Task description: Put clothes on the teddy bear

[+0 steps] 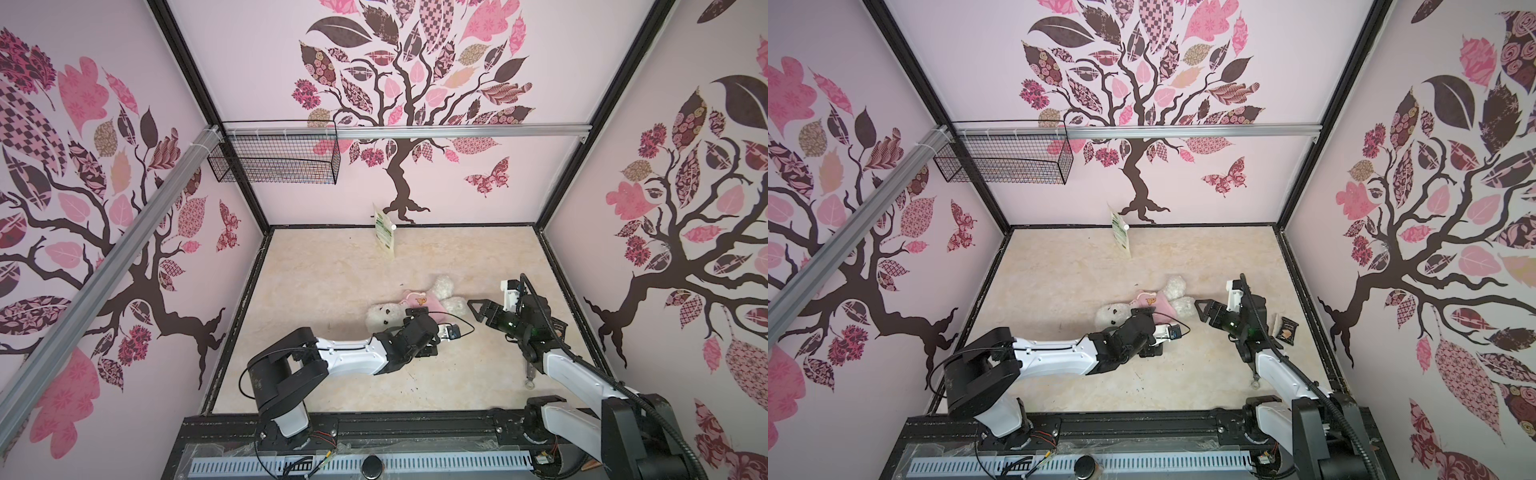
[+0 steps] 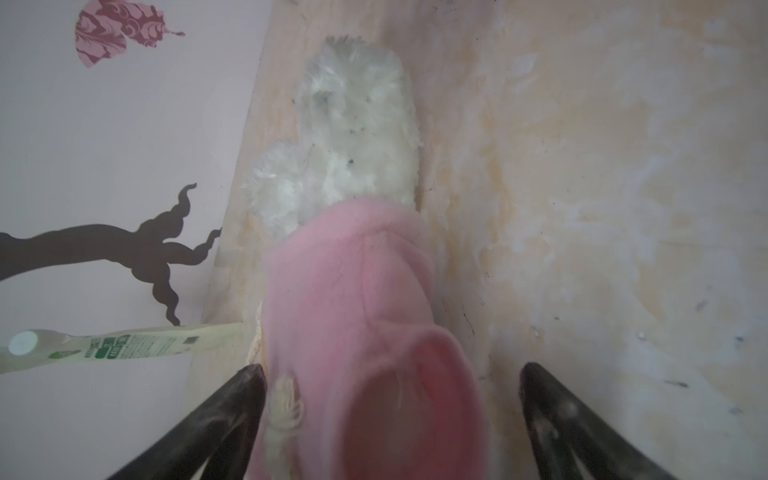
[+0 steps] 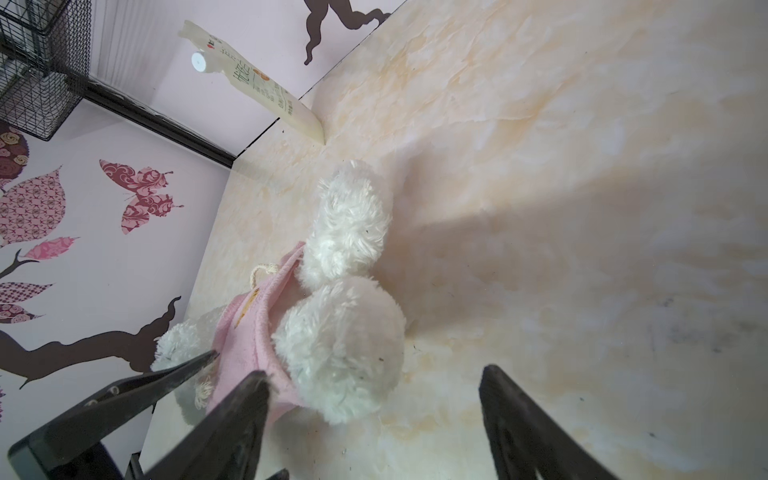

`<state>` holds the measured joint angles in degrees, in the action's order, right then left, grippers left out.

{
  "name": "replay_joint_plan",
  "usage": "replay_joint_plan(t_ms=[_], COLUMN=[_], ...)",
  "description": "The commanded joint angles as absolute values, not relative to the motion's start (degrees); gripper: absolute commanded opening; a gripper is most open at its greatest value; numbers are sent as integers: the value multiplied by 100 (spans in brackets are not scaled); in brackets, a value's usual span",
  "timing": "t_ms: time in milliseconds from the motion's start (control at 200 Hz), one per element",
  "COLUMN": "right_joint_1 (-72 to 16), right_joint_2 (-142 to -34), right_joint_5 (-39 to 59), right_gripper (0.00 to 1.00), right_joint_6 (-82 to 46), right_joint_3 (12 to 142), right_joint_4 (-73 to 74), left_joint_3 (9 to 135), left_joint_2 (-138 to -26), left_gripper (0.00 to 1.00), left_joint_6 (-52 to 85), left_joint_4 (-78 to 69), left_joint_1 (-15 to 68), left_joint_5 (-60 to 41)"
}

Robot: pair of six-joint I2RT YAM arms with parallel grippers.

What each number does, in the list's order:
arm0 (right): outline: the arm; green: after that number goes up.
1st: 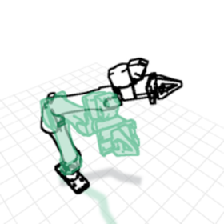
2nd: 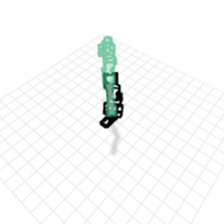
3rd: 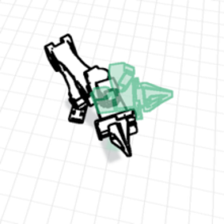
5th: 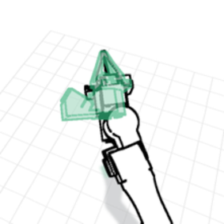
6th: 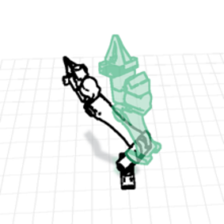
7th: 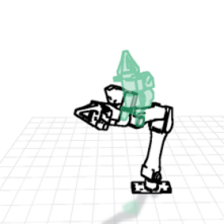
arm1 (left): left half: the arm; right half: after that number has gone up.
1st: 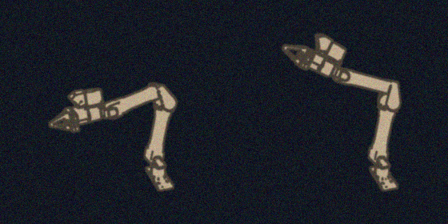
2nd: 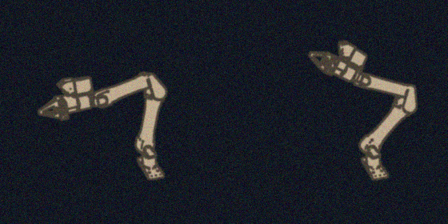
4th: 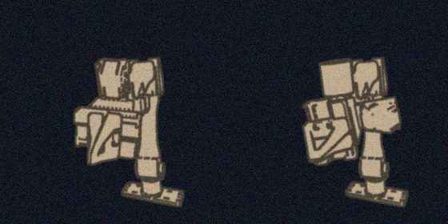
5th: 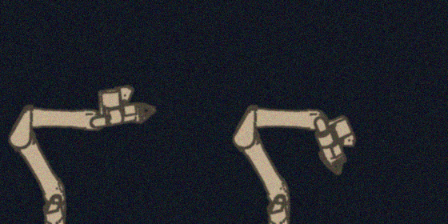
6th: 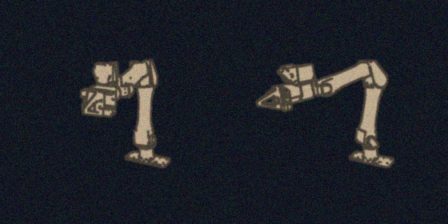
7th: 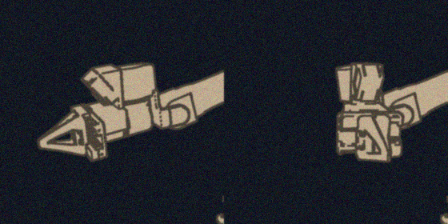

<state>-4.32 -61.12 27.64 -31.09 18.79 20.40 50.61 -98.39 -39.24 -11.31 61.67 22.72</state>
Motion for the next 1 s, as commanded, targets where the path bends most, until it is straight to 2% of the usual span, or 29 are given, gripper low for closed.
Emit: replay_joint_plan(t_ms=[0, 70, 170, 380, 495, 675, 815, 995], right_joint_1=[-417, -424, -421, -431, -594, -1769, -2866, -4107], right_joint_2=[-5911, -5873, -5740, -5113, -4736, -4039, -3606, -3918], right_joint_5=[2698, 2719, 2751, 2651, 2718, 2551, 2166, 1706], right_gripper=[83, 83, 83, 83, 83, 82, 83, 85], right_joint_6=[-3036, -3063, -3172, -3092, -3005, -2094, -1289, 13], right_joint_3=[1868, 1822, 1662, 1512, 1498, 1688, 1607, 1856], right_joint_4=[1877, 1865, 1942, 1877, 1984, 1946, 2378, 2586], left_joint_3=[5488, 5616, 5689, 5403, 4962, 4526, 4665, 5136], left_joint_2=[-10124, -10303, -10411, -9981, -9199, -7945, -7032, -6351], left_gripper=[96, 91, 79, 31, 16, 0, 0, 0], left_joint_6=[-4275, -4094, -3729, -2736, -1706, -422, -392, -1427], left_joint_4=[-1580, -1483, -1313, -1194, -1502, -1635, -412, 1634], left_joint_1=[6100, 6007, 5814, 5449, 5188, 4557, 4149, 3920], left_joint_5=[2334, 2176, 1821, 927, -103, -1700, -2652, -3457])
